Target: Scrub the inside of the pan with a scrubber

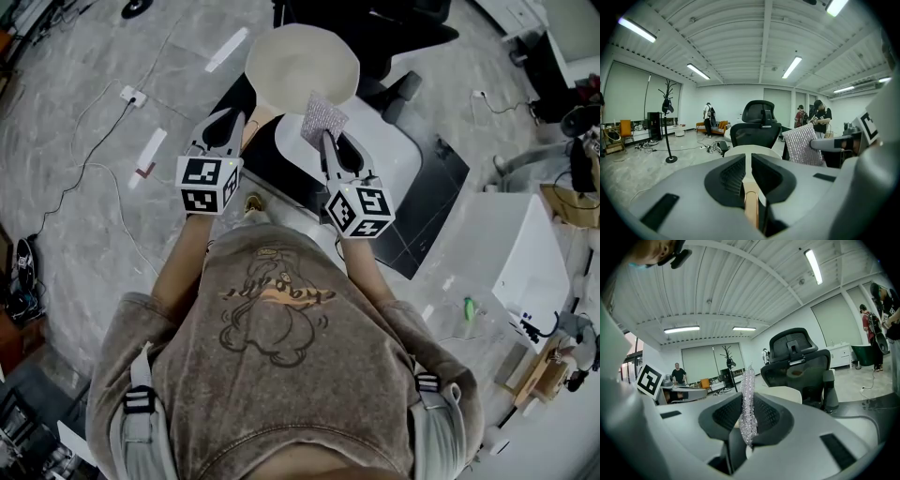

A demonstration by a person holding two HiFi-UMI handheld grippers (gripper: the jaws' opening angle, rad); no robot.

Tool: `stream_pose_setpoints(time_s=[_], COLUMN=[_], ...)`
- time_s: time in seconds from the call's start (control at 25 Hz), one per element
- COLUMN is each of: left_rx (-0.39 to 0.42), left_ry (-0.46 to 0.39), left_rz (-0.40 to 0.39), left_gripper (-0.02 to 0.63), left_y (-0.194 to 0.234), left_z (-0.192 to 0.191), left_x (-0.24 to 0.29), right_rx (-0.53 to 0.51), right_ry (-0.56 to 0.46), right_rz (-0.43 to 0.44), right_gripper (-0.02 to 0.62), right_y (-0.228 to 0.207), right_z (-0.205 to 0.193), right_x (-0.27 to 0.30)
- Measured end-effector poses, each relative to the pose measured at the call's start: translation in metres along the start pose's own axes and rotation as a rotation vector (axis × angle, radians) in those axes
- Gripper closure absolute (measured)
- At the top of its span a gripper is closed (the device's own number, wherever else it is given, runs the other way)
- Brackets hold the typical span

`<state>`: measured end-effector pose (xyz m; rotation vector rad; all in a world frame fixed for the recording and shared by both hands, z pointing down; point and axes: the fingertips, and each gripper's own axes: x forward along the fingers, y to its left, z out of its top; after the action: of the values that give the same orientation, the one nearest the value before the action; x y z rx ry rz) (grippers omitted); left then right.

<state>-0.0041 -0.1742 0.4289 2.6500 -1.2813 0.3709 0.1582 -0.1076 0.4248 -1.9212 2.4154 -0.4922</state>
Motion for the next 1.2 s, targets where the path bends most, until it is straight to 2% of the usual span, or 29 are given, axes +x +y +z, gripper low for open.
stream_pose_setpoints(time_s=[0.04, 0.12, 0.16, 0.2, 0.28, 0.44, 0.64, 1.0, 1.12, 1.2], left_rx=[-0.003, -0.016, -0.027, -0.039, -0.045, -0.001, 0.069, 0.093, 0.095, 0.089], left_ry=[0.003, 0.011, 0.014, 0.019, 0.061, 0.228, 0.369, 0.54, 0.586, 0.608], left_rz=[-0.011, -0.034, -0.044, -0.053, -0.076, -0.149, -0.182, -0.248, -0.253, -0.243], left_gripper=[0.562, 0.462, 0.396, 0.295, 0.243, 0.241, 0.242, 0.246, 0.274, 0.321], left_y=[0.001, 0.002, 0.003, 0.003, 0.004, -0.002, -0.006, -0.014, -0.014, -0.013], left_z=[0.001, 0.001, 0.0, -0.001, -0.008, -0.042, -0.079, -0.122, -0.128, -0.13], left_x=[0.004, 0.014, 0.019, 0.025, 0.036, 0.056, 0.072, 0.093, 0.097, 0.098], right_rx=[0.0, 0.001, 0.002, 0.003, 0.004, 0.004, 0.006, 0.013, 0.016, 0.018], right_ry=[0.002, 0.006, 0.007, 0.008, 0.008, 0.005, 0.007, 0.016, 0.024, 0.028], right_rz=[0.001, 0.002, 0.001, 0.001, 0.001, 0.0, -0.008, -0.022, -0.023, -0.022], right_gripper=[0.511, 0.511, 0.511, 0.511, 0.511, 0.511, 0.511, 0.511, 0.511, 0.511], right_y=[0.0, -0.002, -0.003, -0.003, -0.003, -0.004, -0.008, -0.015, -0.018, -0.019], right_z=[0.0, -0.001, -0.001, -0.001, 0.0, 0.003, 0.004, 0.001, 0.0, 0.0], right_x=[0.004, 0.011, 0.014, 0.016, 0.02, 0.025, 0.028, 0.033, 0.035, 0.036])
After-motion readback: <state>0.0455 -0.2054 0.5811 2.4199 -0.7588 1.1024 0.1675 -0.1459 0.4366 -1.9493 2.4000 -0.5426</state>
